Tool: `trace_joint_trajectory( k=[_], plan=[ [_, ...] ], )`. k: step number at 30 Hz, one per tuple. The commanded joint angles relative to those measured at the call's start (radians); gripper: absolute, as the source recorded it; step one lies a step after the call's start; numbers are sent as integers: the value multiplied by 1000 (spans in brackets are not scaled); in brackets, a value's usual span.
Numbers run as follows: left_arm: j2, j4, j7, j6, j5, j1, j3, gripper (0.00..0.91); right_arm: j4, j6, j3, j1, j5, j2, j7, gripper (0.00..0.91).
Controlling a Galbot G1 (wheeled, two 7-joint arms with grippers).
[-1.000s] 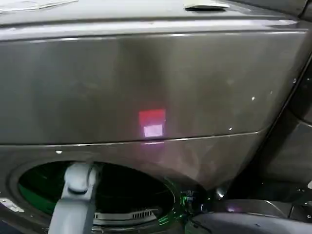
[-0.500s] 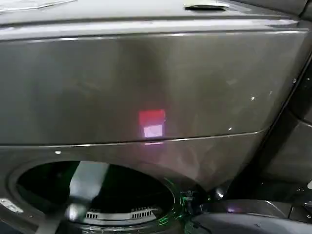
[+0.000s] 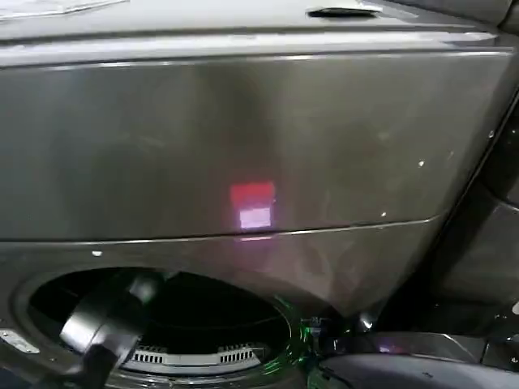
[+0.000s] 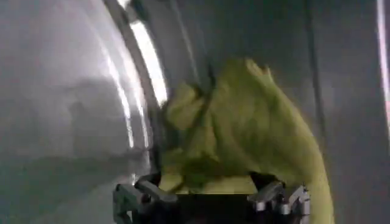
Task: Grasp the clothes from the dryer.
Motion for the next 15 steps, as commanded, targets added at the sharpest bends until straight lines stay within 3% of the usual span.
trace_joint_trajectory(
  k=[1,5,6,7,9,10,15],
  plan=[
    [-27,123,78,-24,131,-49,47,907,9,1,-11,10,0,2,0,907],
    [-30,138,89,-20,123,-52,45,907,7,2,-12,14,-2,5,0,907],
    [-31,141,92,-17,118,-52,44,580,7,2,-12,14,-2,5,0,907],
    [-32,142,95,-16,114,-52,44,364,7,3,-12,15,-2,5,-1,907],
    [-37,145,103,-17,110,-51,44,57,9,3,-13,16,-2,4,0,907],
    [-39,149,106,-17,105,-52,44,0,8,4,-15,16,-2,5,0,907],
    [-46,154,109,-18,83,-56,43,0,6,5,-12,12,-3,3,1,907]
  ],
)
